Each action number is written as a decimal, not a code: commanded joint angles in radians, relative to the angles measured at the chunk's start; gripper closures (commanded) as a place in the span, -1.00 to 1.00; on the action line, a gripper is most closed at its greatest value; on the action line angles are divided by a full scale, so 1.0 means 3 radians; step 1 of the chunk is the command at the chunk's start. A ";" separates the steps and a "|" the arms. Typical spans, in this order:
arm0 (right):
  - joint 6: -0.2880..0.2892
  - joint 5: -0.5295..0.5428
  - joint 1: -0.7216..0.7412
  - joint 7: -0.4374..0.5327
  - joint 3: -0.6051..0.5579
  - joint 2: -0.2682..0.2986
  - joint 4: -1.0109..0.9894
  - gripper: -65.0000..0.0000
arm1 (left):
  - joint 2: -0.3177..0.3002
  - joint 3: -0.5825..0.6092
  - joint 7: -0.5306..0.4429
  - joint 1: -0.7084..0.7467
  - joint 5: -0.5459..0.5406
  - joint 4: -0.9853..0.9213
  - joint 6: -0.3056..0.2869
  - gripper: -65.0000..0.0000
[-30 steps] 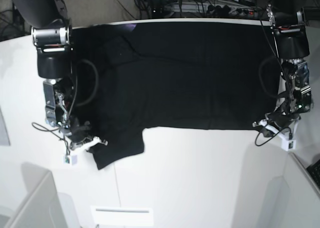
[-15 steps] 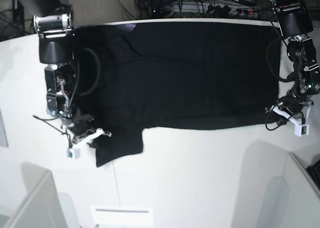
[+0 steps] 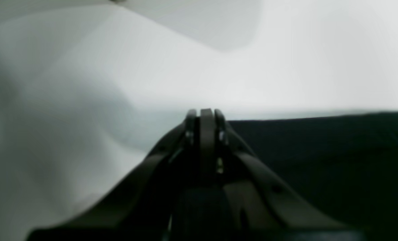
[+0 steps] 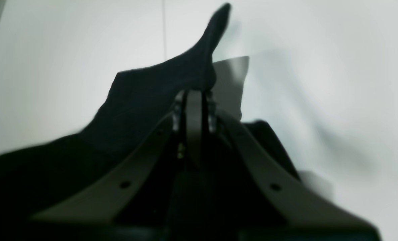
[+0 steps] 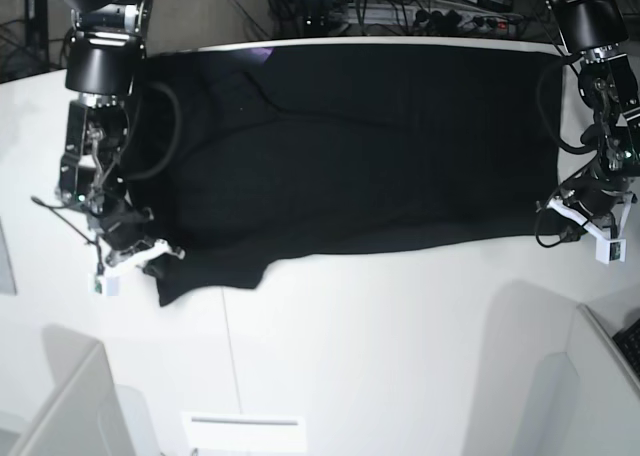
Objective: Fold the T-shirt properly
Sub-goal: 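Grasp the hem corners and fold the hem toward the collar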
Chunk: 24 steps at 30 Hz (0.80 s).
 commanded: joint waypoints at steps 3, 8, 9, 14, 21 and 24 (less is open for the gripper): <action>0.0022 0.0047 -0.0006 -0.0053 0.0115 0.0036 0.0234 1.00 | -0.0060 -0.0143 -0.0066 0.0092 -0.0024 0.0183 0.0005 1.00; 0.0027 0.0047 -0.0160 -0.0206 0.0356 0.0036 0.0418 1.00 | 0.0037 -0.0399 0.0001 0.0297 -0.0024 0.0398 0.0005 1.00; 0.0032 0.0047 -0.0185 -0.0232 0.0392 0.0036 0.0454 1.00 | 0.0052 -0.0424 0.0067 0.0317 -0.0024 0.0434 0.0005 1.00; 0.0037 0.0052 -0.0354 -0.0390 0.0550 0.0026 0.0699 1.00 | 0.0119 -0.0450 0.0231 0.0435 -0.0024 0.0674 0.0000 1.00; 0.0042 0.0057 -0.0600 -0.0677 0.0821 0.0021 0.1078 1.00 | 0.0119 -0.0450 0.0241 0.0609 -0.0024 0.0858 0.0000 1.00; 0.0047 0.0057 -0.0717 -0.0774 0.0888 0.0011 0.1262 1.00 | 0.0119 -0.0455 0.0241 0.0665 -0.0024 0.0879 0.0000 1.00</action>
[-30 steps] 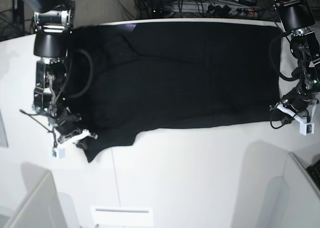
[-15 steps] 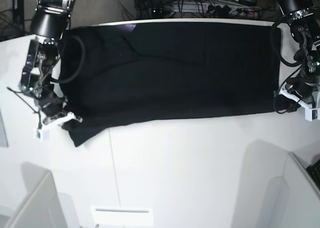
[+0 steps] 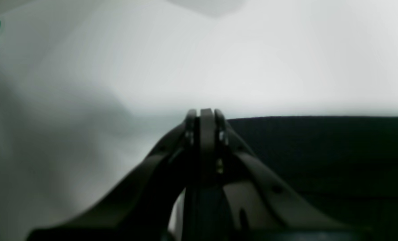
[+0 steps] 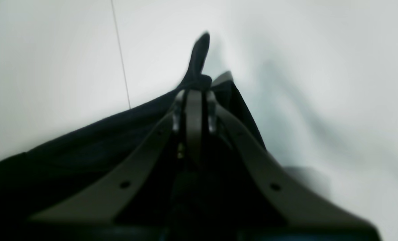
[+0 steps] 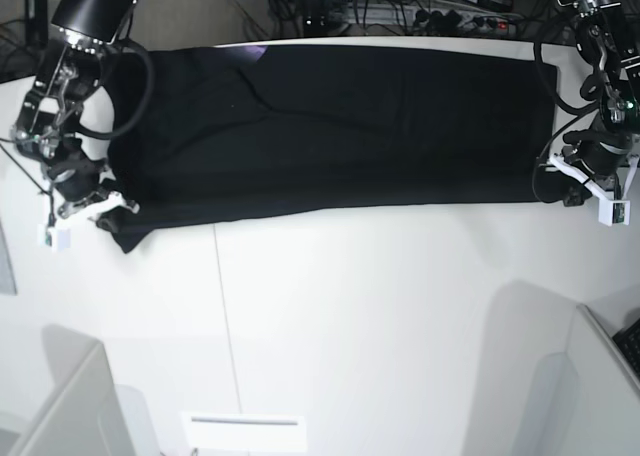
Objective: Fold the T-shirt properly
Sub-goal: 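Grasp the hem corners and fold the hem toward the collar, then lower the folded hem onto the collar edge and open both grippers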
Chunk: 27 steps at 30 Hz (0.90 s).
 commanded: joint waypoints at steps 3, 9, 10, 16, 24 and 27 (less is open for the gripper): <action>0.0008 0.0029 -0.0085 -0.0027 0.0091 -0.0002 0.0261 1.00 | -0.0058 -0.0042 -0.0063 0.0003 -0.0012 0.0087 0.0009 1.00; 0.0008 0.0029 -0.0254 -0.0349 0.0244 -0.0151 0.0624 1.00 | -0.0058 -0.0149 -0.0027 0.0003 -0.0012 0.0112 0.0009 1.00; 0.0008 0.0029 -0.0289 -0.0385 0.0244 -0.0151 0.0675 1.00 | -0.0058 -0.0175 0.0055 0.0003 -0.0012 0.0122 0.0009 1.00; 0.0008 0.0029 -0.0494 -0.0410 0.0244 -0.0156 0.0834 1.00 | -0.0058 -0.0246 0.0254 0.0008 -0.0012 0.0261 -0.0140 1.00; 0.0008 0.0648 -0.0780 -0.0482 0.0515 -0.0140 0.0895 1.00 | -0.0063 -0.0251 0.0259 0.0269 -0.0007 0.0271 -0.0242 1.00; 0.0008 0.0750 -0.0857 -0.0579 0.0520 -0.0135 0.0921 1.00 | -0.0068 -0.0267 0.0259 0.0376 -0.0007 0.0271 -0.0242 1.00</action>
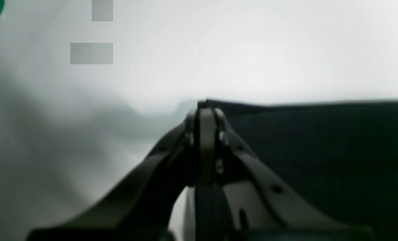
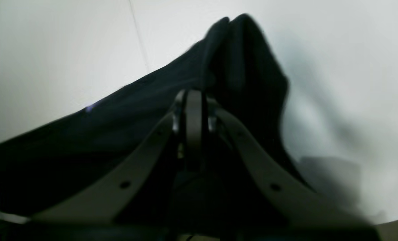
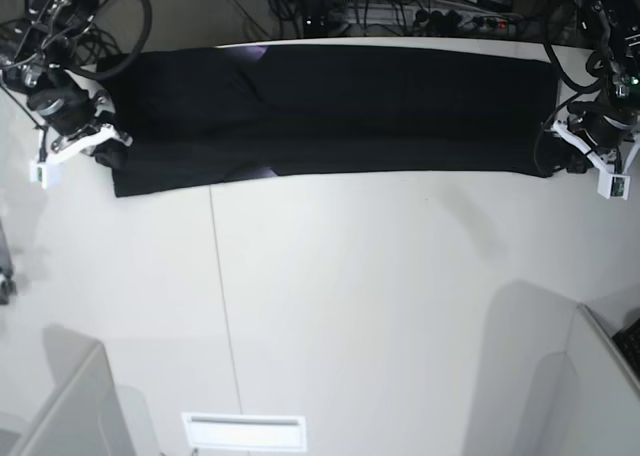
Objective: Fold the T-shirt properly
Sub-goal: 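Lower the folded hem onto the collar edge and open both grippers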
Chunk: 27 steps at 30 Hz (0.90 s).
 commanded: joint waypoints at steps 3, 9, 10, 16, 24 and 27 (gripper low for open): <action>0.0008 0.0061 -0.0086 0.0082 0.0014 0.0031 0.0118 1.00 | -0.0055 -0.0173 -0.0047 0.0078 -0.0008 0.0066 0.0005 1.00; 0.0008 0.0077 -0.0162 0.0051 0.0014 0.0026 0.0205 1.00 | -0.0066 -0.0301 -0.0047 0.0231 -0.0008 0.0138 -0.0103 1.00; -0.0003 0.0128 -0.0198 0.0051 0.0014 0.0026 0.0210 1.00 | -0.0060 -0.0301 -0.0047 0.0241 -0.0008 0.0143 -0.0144 1.00; -0.0018 0.0445 -0.0413 0.0057 0.0014 0.0041 0.0205 1.00 | 0.0006 -0.0296 -0.0047 0.0349 0.0007 0.0143 -0.0174 1.00; -0.0018 0.0210 -0.0561 0.0077 0.0009 0.0026 0.0190 1.00 | -0.0004 -0.0270 -0.0047 0.0472 0.0012 0.0143 -0.0174 1.00; -0.0008 0.0025 -0.0561 0.0057 -0.0011 0.0016 0.0190 1.00 | 0.0006 -0.0270 -0.0047 0.0502 0.0012 0.0128 -0.0174 1.00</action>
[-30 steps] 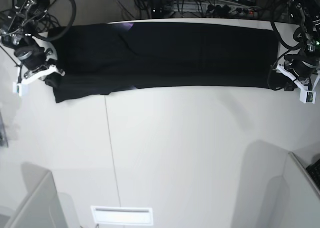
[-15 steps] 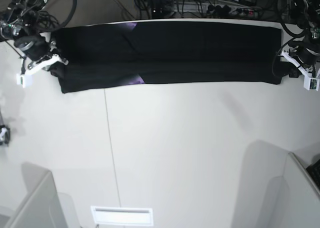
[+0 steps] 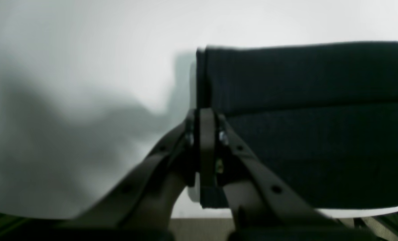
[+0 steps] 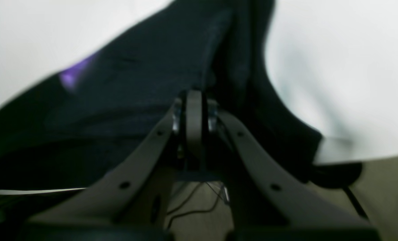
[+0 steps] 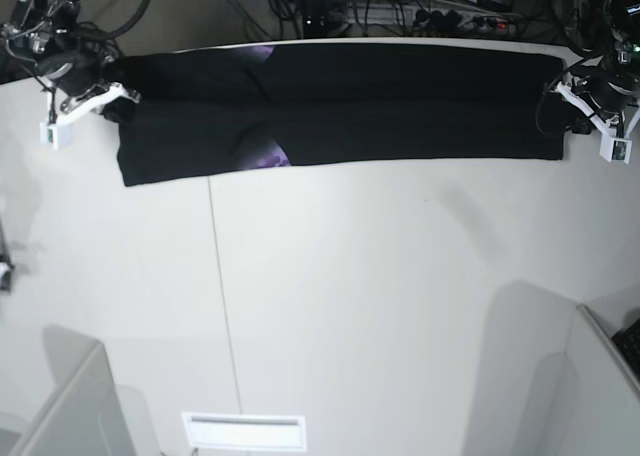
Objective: Fold the T-shirt properly
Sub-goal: 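Lower the folded hem onto the collar edge and open both grippers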
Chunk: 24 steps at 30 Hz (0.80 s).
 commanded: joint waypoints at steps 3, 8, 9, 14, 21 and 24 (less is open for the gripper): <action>0.0009 0.0019 -0.0003 0.0055 0.0008 0.0034 0.0009 1.00 | -0.0052 -0.0025 -0.0045 0.0059 0.0001 0.0030 0.0009 1.00; 0.0009 0.0014 -0.0024 0.0055 0.0008 0.0034 -0.0073 1.00 | -0.0052 -0.0020 -0.0045 0.0059 0.0001 0.0024 0.0014 1.00; 0.0009 0.0014 -0.0049 0.0055 0.0008 0.0034 -0.0073 1.00 | -0.0052 -0.0020 -0.0045 0.0059 0.0001 0.0024 0.0019 1.00; -0.0001 0.0014 -0.0111 0.0060 0.0033 0.0034 -0.0073 0.99 | -0.0052 -0.0025 -0.0045 0.0100 0.0001 0.0030 0.0019 1.00; -0.0001 0.0014 -0.0116 0.0081 0.0033 0.0034 -0.0073 0.11 | -0.0047 -0.0025 -0.0045 0.0100 0.0001 0.0030 0.0019 -0.05; 0.0004 0.0014 -0.0116 0.0086 0.0033 0.0034 -0.0062 0.11 | -0.0047 -0.0051 -0.0045 0.0105 0.0001 0.0040 0.0014 -0.49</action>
